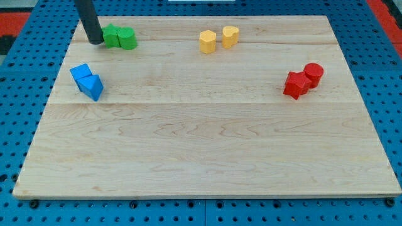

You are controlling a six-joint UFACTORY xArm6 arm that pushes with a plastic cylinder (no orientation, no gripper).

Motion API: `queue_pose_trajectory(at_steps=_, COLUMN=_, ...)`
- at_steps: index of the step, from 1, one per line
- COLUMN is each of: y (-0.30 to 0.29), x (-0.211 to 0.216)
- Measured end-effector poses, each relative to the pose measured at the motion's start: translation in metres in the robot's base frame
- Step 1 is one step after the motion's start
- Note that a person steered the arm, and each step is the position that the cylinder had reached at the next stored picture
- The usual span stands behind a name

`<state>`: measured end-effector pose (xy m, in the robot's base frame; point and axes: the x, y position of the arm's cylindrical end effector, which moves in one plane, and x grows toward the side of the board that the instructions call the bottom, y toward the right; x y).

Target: Move the blue blocks to the vertical bottom side of the green blocks

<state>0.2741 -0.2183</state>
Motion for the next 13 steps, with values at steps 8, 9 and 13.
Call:
queue_pose_trajectory(at_steps=8, y=-0.049, x=0.053)
queue_pose_trajectory(at_steps=9, y=-0.063, x=0.085)
queue_pose_trajectory(at_steps=13, y=-0.053, x=0.119)
